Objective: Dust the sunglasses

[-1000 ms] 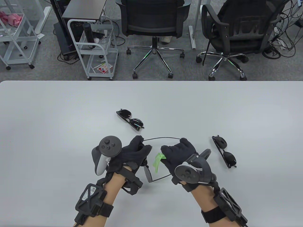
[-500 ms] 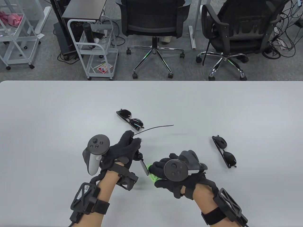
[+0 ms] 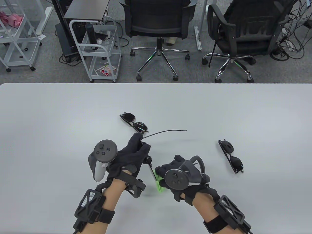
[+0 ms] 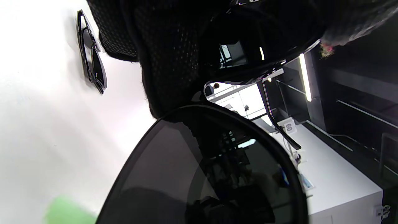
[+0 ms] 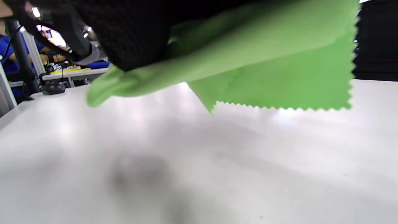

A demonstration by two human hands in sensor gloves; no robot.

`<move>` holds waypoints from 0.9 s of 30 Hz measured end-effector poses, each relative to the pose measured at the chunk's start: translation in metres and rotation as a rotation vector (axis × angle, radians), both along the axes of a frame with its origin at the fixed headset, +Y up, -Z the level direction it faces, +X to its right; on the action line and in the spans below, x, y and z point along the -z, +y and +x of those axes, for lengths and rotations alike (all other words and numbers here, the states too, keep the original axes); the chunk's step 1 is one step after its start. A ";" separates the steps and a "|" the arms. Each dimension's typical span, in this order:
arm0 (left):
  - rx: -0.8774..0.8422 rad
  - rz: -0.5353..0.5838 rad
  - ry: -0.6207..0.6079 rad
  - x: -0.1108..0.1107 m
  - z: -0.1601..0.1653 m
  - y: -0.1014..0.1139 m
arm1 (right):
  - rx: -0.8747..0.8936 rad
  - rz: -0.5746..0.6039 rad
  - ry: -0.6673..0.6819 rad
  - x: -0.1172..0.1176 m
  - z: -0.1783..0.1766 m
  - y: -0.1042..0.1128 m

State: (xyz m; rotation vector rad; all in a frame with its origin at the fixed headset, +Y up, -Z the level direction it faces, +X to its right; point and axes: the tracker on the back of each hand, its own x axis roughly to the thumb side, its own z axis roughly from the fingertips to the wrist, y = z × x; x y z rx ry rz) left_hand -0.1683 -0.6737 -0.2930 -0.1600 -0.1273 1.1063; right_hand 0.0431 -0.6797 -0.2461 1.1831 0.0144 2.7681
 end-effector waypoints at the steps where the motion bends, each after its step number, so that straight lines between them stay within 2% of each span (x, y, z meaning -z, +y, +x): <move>1: 0.010 -0.003 -0.005 0.000 0.001 -0.001 | -0.002 0.033 0.034 -0.003 -0.003 0.001; 4: -0.028 -0.027 0.003 0.001 0.000 -0.004 | -0.063 0.143 0.065 -0.009 -0.008 0.006; 7: -0.103 -0.111 -0.012 0.005 -0.002 -0.016 | -0.174 0.263 0.088 -0.013 -0.010 0.010; 10: -0.167 -0.251 -0.149 0.007 0.005 -0.031 | -0.180 0.304 0.081 -0.012 -0.008 0.013; 14: -0.069 -0.368 -0.376 0.004 0.025 -0.045 | -0.170 0.343 0.053 -0.008 0.000 0.014; 15: -0.065 -0.357 -0.385 0.003 0.030 -0.044 | -0.154 0.335 0.046 -0.007 0.003 0.014; 18: -0.014 -0.300 -0.310 0.004 0.032 -0.039 | -0.093 0.342 0.038 -0.007 0.007 0.015; 22: -0.090 -0.366 -0.309 0.003 0.029 -0.044 | -0.109 0.371 0.059 -0.008 0.003 0.015; 27: -0.067 -0.342 -0.278 0.005 0.027 -0.041 | -0.095 0.363 0.064 -0.009 0.000 0.014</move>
